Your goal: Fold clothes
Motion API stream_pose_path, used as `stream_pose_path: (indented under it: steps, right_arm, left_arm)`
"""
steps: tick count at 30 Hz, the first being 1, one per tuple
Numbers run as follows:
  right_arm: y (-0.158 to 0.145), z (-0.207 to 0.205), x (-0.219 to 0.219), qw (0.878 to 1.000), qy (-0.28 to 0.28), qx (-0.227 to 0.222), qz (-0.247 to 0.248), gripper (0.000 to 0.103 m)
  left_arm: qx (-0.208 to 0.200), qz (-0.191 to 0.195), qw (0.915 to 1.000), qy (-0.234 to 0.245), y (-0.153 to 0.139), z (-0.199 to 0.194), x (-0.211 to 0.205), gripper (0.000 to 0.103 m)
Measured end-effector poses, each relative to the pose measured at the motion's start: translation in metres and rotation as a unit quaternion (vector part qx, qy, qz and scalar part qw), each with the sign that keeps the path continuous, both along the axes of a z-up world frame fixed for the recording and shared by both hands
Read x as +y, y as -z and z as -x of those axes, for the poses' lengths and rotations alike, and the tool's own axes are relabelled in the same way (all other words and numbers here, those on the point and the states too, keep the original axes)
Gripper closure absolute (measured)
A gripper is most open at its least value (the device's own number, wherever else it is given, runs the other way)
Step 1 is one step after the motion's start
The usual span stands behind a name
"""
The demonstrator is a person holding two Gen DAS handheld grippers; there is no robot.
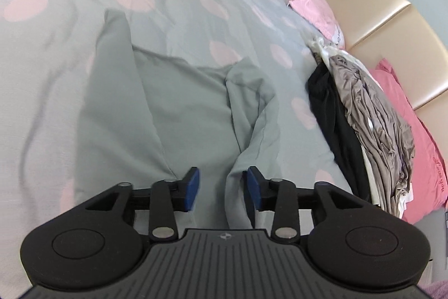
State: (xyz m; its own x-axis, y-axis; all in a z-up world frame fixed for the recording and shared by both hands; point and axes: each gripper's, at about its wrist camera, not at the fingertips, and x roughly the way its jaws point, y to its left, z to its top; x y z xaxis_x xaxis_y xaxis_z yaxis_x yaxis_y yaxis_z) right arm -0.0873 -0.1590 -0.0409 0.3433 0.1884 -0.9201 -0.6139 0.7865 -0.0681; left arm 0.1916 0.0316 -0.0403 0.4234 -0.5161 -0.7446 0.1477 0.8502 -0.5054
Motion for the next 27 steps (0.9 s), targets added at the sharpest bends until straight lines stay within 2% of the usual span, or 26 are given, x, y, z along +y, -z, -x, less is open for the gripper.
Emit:
stream_pose_path:
  steps: [3,6,9,13,17,20,23,25,27]
  right_arm:
    - [-0.002,0.003,-0.002,1.0,-0.005,0.0,-0.012,0.063]
    - [-0.005,0.009,-0.006,1.0,-0.002,-0.002,-0.018,0.061]
    - [-0.007,0.013,-0.009,1.0,0.008,-0.002,-0.026,0.061]
    - [-0.013,0.013,-0.013,0.999,0.015,0.001,-0.034,0.061]
    - [-0.013,0.017,-0.01,0.999,0.003,0.02,-0.049,0.059]
    - [-0.011,0.024,-0.007,0.997,-0.007,0.039,-0.064,0.059]
    - [-0.016,0.028,-0.015,0.996,-0.001,0.039,-0.075,0.058]
    - [-0.019,0.027,-0.024,0.996,0.013,0.039,-0.075,0.049]
    - [-0.023,0.024,-0.037,0.996,0.027,0.037,-0.074,0.048]
  left_arm:
    - [-0.011,-0.013,0.9995,0.027,-0.01,0.013,-0.009,0.066]
    - [-0.011,-0.022,0.9982,0.055,-0.017,0.033,-0.022,0.066]
    - [-0.011,-0.019,0.9944,0.103,-0.021,0.058,-0.04,0.066]
    - [0.001,-0.009,0.9839,0.179,-0.02,0.1,-0.069,0.069]
    - [0.043,-0.049,0.9703,0.233,0.001,0.138,-0.093,0.069]
    - [0.068,-0.087,0.9637,0.243,0.015,0.155,-0.096,0.07]
    - [0.085,-0.1,0.9632,0.235,0.02,0.168,-0.086,0.07]
    - [0.091,-0.109,0.9614,0.236,0.021,0.177,-0.079,0.07]
    - [0.094,-0.113,0.9598,0.239,0.021,0.186,-0.073,0.07]
